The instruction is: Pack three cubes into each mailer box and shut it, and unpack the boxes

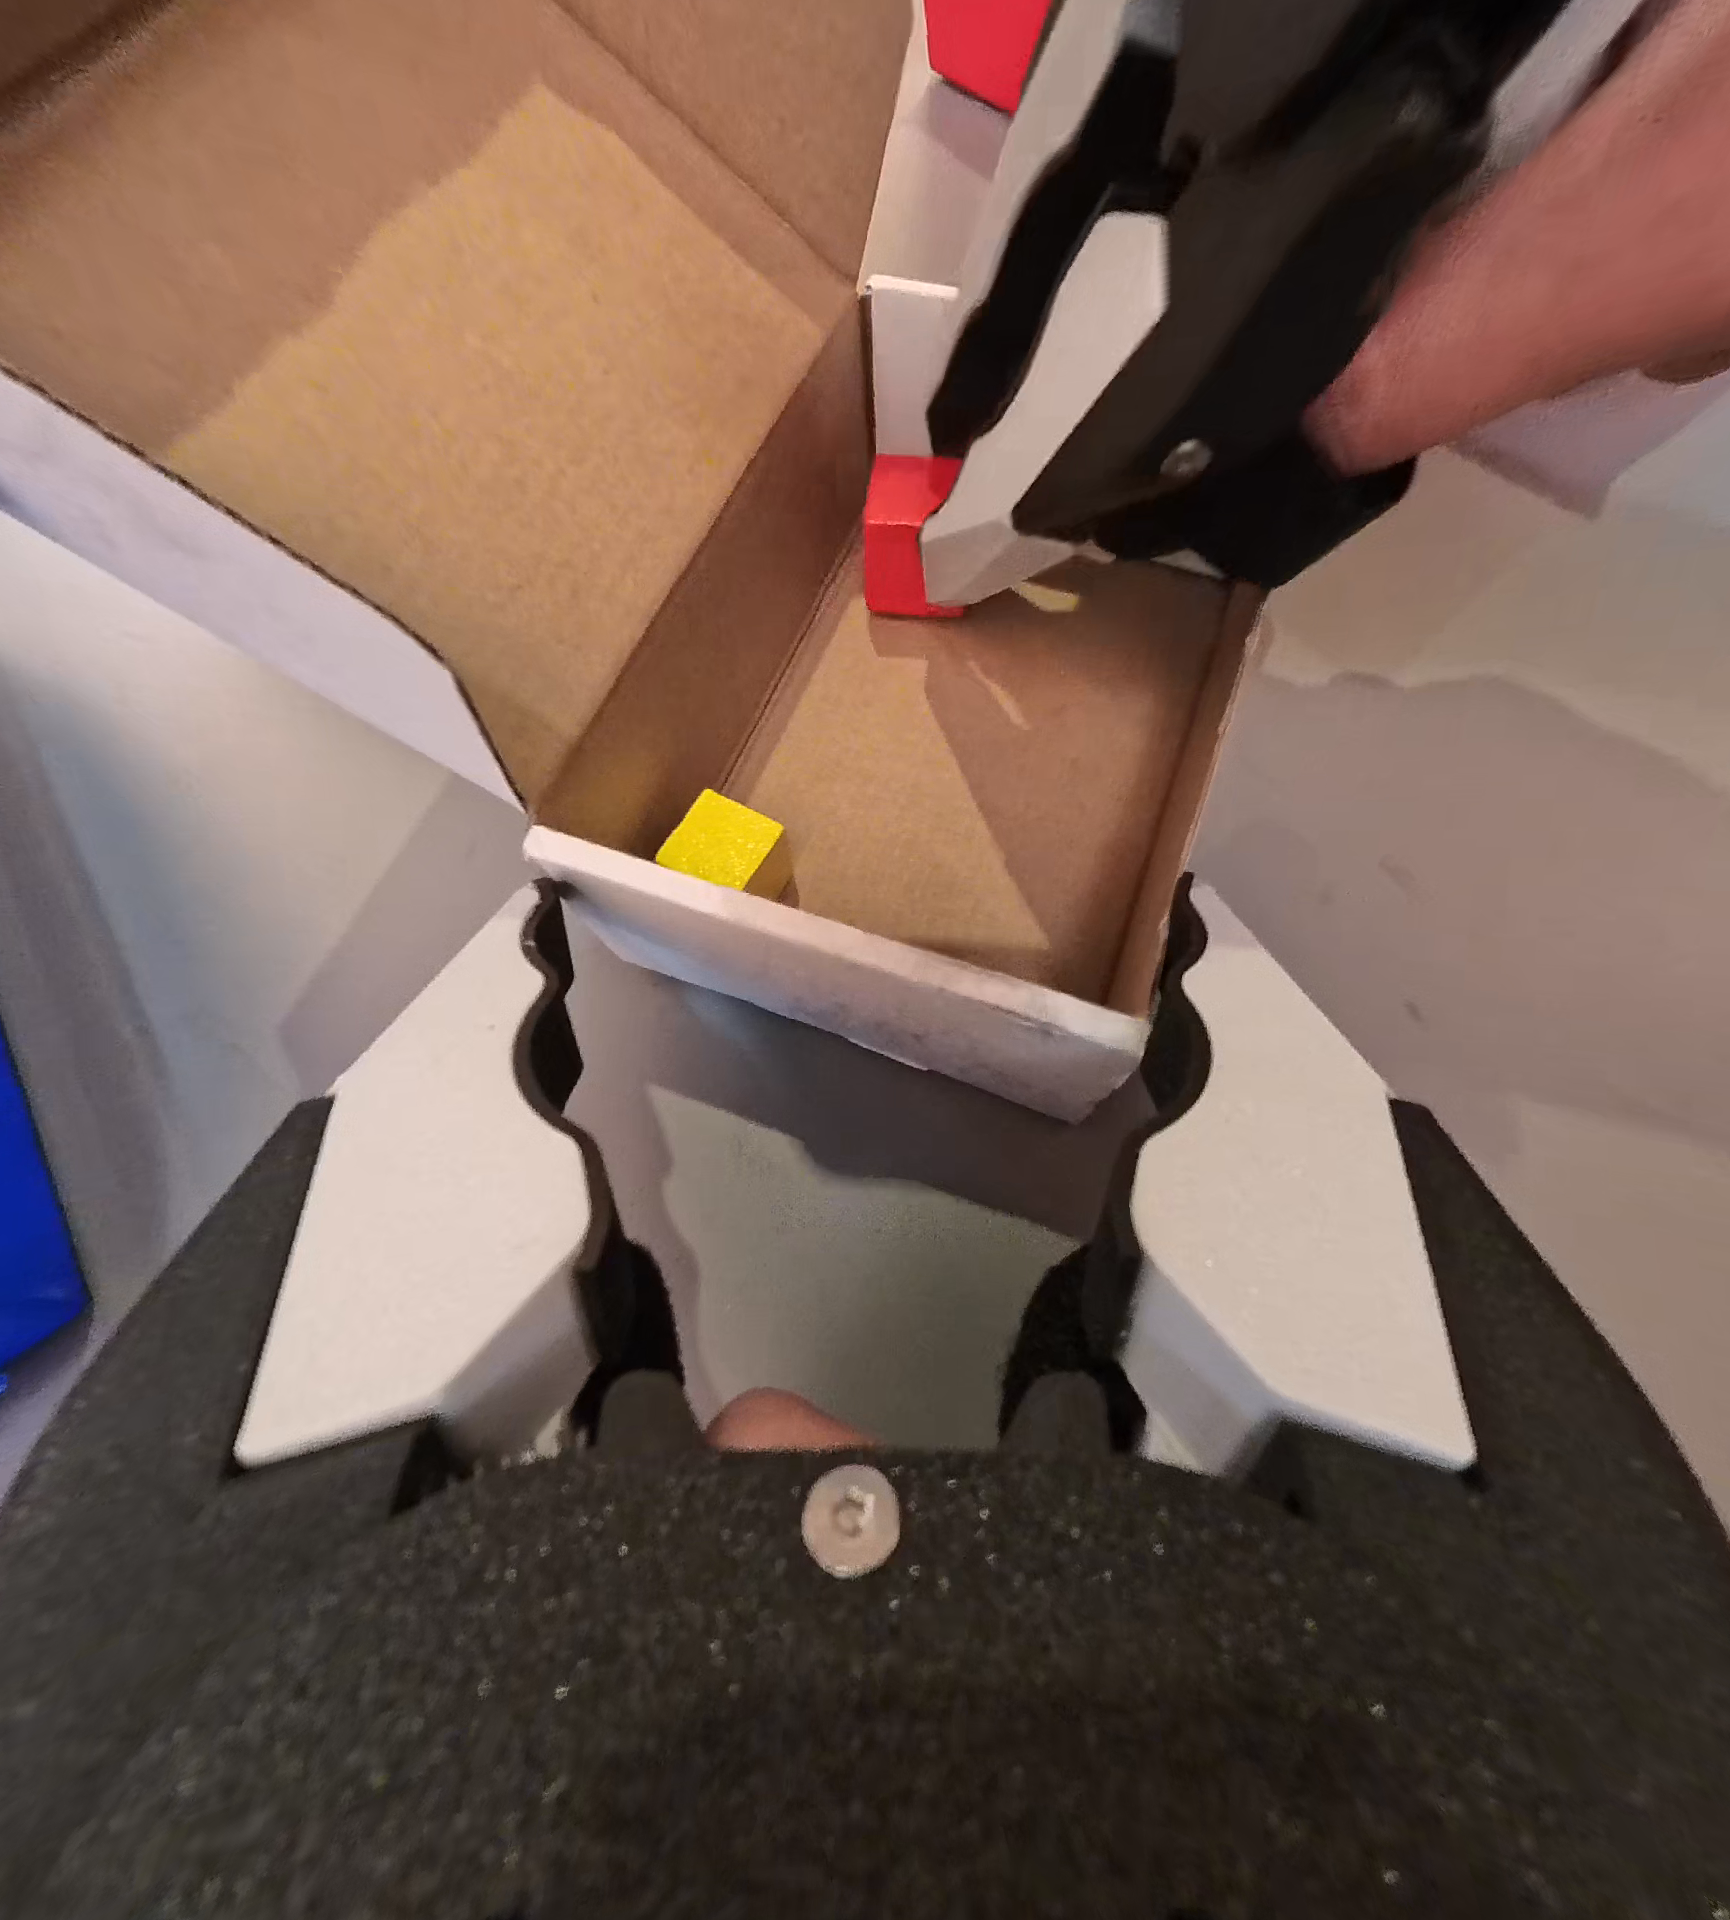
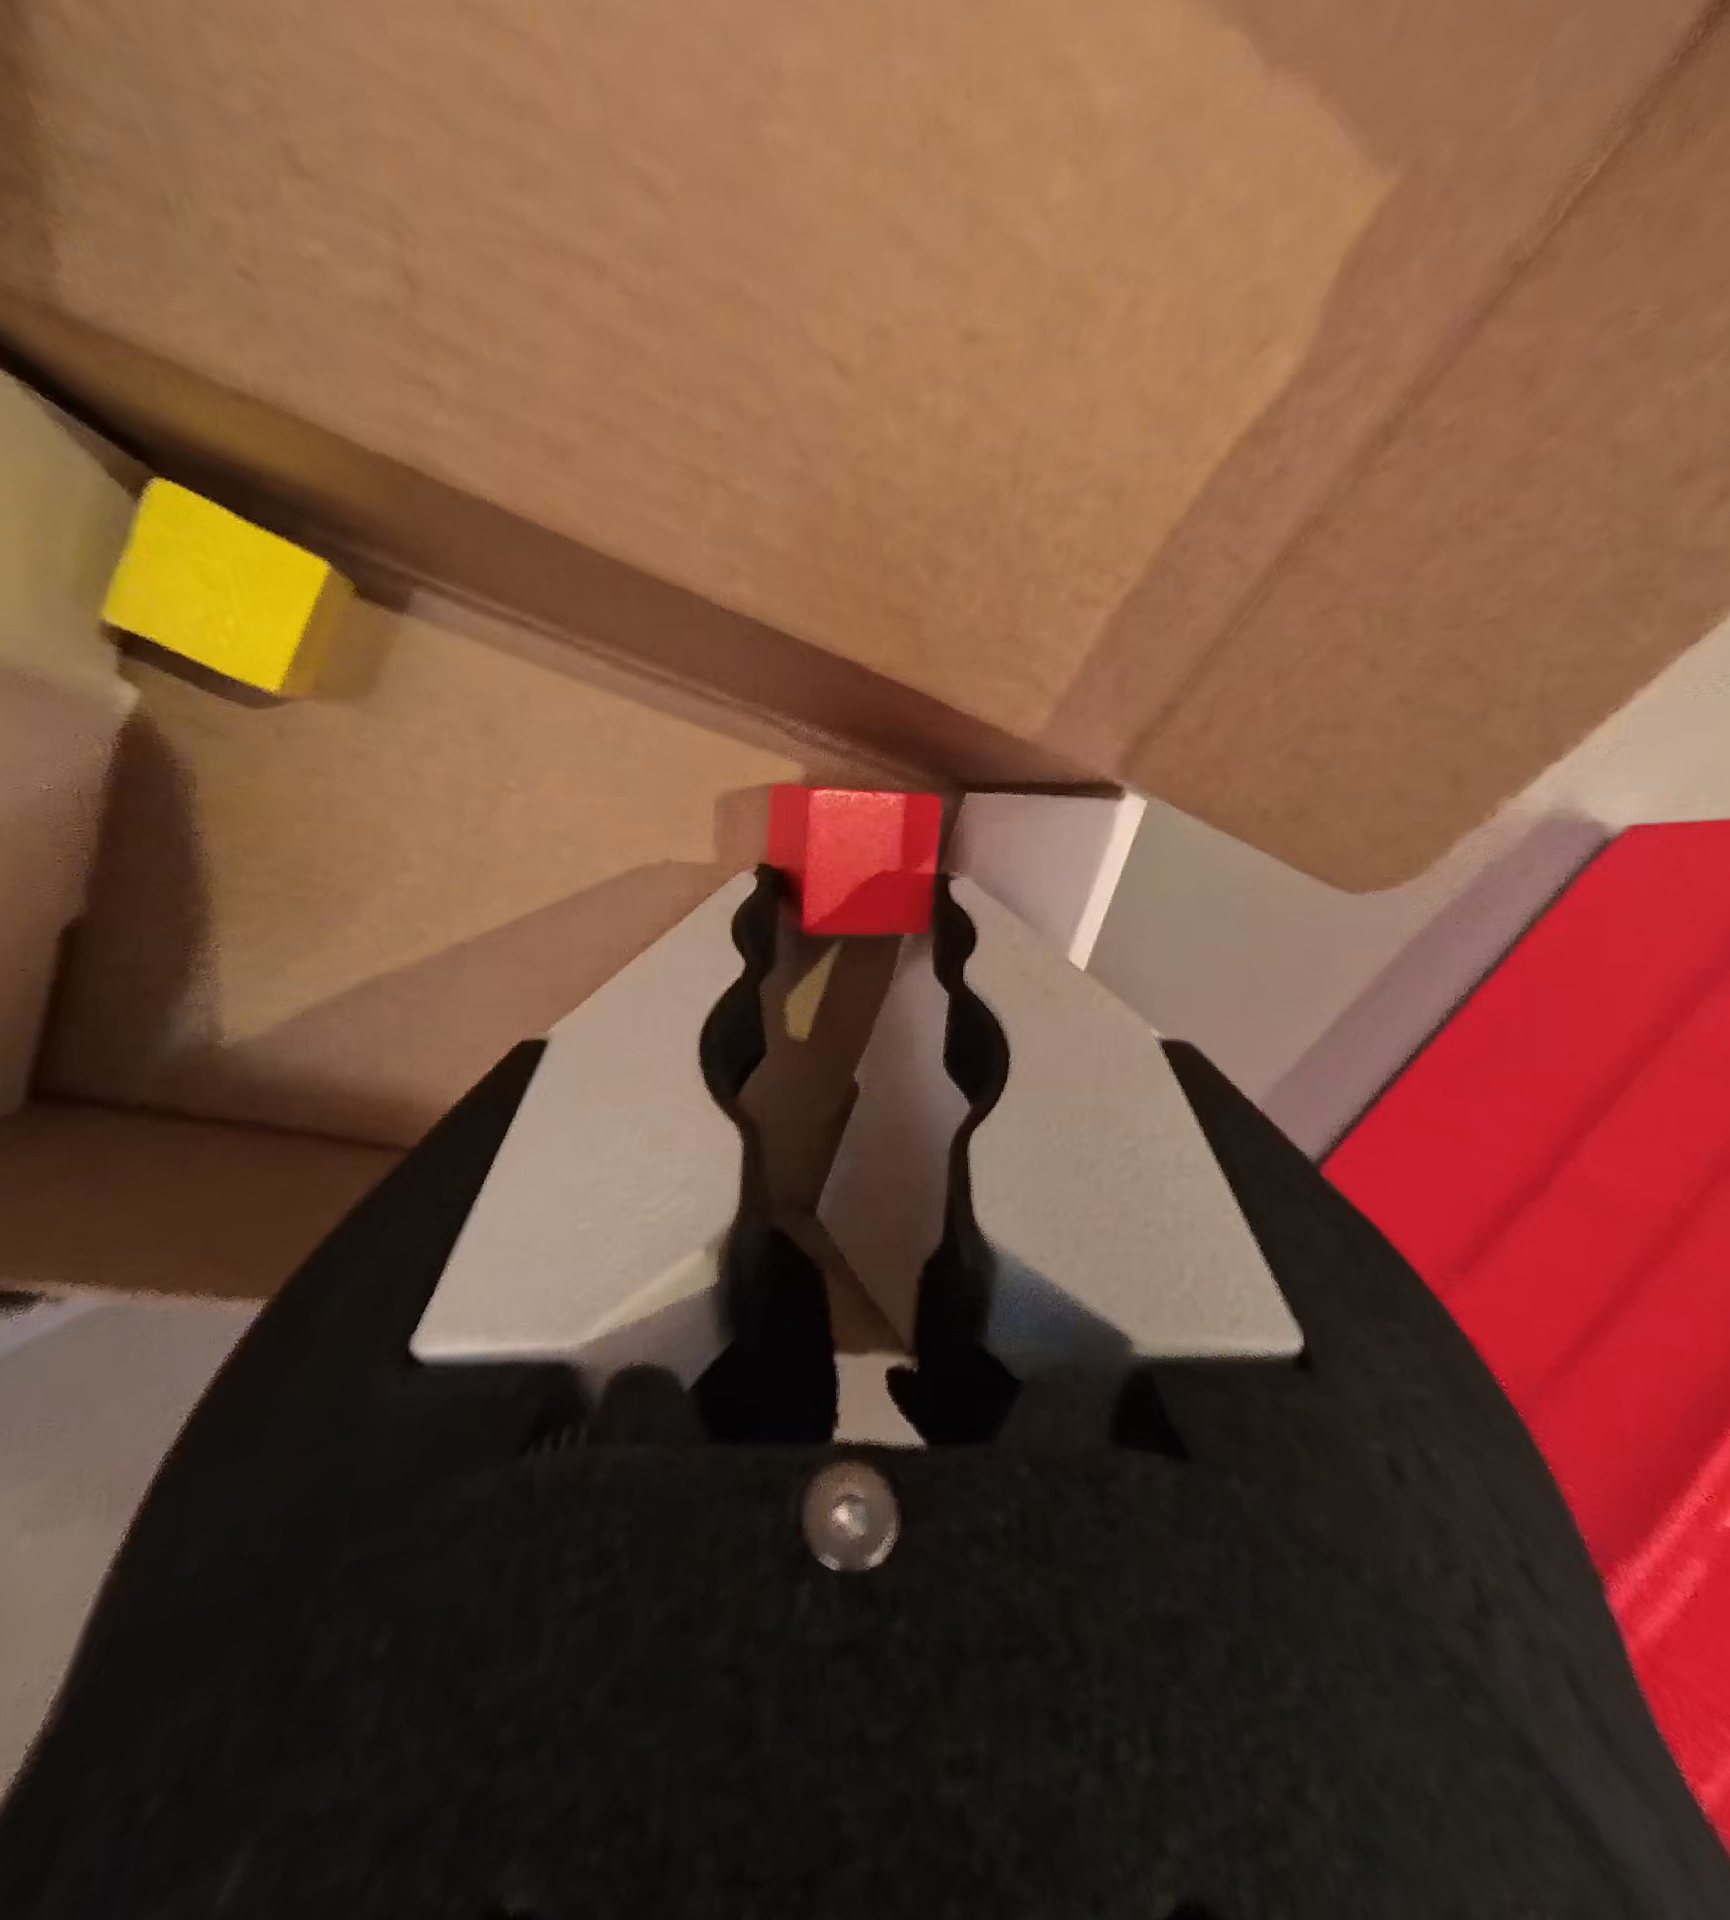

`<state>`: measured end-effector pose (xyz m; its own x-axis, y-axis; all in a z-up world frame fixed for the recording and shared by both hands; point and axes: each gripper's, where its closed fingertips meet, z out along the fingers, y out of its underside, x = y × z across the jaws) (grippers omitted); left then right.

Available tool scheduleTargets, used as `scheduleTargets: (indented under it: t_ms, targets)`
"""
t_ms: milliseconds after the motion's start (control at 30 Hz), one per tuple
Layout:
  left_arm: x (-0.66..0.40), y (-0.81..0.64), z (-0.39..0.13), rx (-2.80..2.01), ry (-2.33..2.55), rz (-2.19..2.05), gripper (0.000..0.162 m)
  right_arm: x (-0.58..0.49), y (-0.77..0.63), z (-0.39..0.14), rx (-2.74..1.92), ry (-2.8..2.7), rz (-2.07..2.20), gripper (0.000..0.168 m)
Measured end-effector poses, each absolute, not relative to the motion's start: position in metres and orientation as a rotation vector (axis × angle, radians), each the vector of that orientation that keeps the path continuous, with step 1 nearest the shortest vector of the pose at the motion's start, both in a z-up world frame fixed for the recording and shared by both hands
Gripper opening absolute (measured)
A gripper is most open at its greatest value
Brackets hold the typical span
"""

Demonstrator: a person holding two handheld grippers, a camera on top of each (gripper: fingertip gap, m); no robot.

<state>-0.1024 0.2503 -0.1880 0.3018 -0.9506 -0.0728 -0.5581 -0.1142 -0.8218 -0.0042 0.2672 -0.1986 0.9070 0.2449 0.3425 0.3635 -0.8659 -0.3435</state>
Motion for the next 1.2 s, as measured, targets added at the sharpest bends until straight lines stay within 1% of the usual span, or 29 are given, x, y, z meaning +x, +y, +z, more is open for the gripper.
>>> scheduleTargets:
  t_ms: [100,200,267,367,433,500,567,633,700,767,933,1000,1200]
  targets:
    - [-0.102,0.25,-0.188,-1.786,1.364,-0.631,0.11,-0.01,0.264,-0.193,-2.661,-0.411,-0.281,0.029]
    - [-0.101,0.251,-0.188,-1.791,1.359,-0.633,0.11,-0.012,0.26,-0.171,-2.618,-0.408,-0.22,0.029]
    - [-0.1,0.252,-0.188,-1.791,1.358,-0.636,0.11,-0.011,0.257,-0.139,-2.56,-0.385,-0.172,0.028]
    - [-0.1,0.254,-0.188,-1.793,1.361,-0.636,0.11,0.018,0.247,-0.073,-2.432,-0.278,-0.204,0.029]
    - [-0.1,0.254,-0.188,-1.797,1.368,-0.631,0.11,0.065,0.231,-0.035,-2.364,-0.145,-0.299,0.028]
    - [-0.102,0.255,-0.188,-1.793,1.379,-0.628,0.11,0.122,0.209,-0.021,-2.36,0.021,-0.364,0.028]
    - [-0.102,0.255,-0.188,-1.789,1.385,-0.638,0.11,0.181,0.188,-0.042,-2.429,0.194,-0.405,0.028]
    - [-0.102,0.255,-0.188,-1.785,1.394,-0.643,0.11,0.224,0.174,-0.087,-2.542,0.347,-0.391,0.029]
    - [-0.102,0.256,-0.188,-1.783,1.399,-0.642,0.11,0.243,0.173,-0.127,-2.596,0.427,-0.349,0.029]
    - [-0.102,0.256,-0.188,-1.781,1.4,-0.642,0.11,0.259,0.165,-0.154,-2.695,0.442,-0.451,0.029]
    - [-0.102,0.256,-0.188,-1.774,1.398,-0.649,0.11,0.267,0.152,-0.188,-2.919,0.38,-0.589,0.029]
    - [-0.102,0.256,-0.188,-1.772,1.398,-0.65,0.11,0.26,0.144,-0.202,-3.024,0.313,-0.57,0.029]
    - [-0.102,0.256,-0.188,-1.768,1.399,-0.649,0.11,0.243,0.133,-0.205,-3.125,0.21,-0.506,0.028]
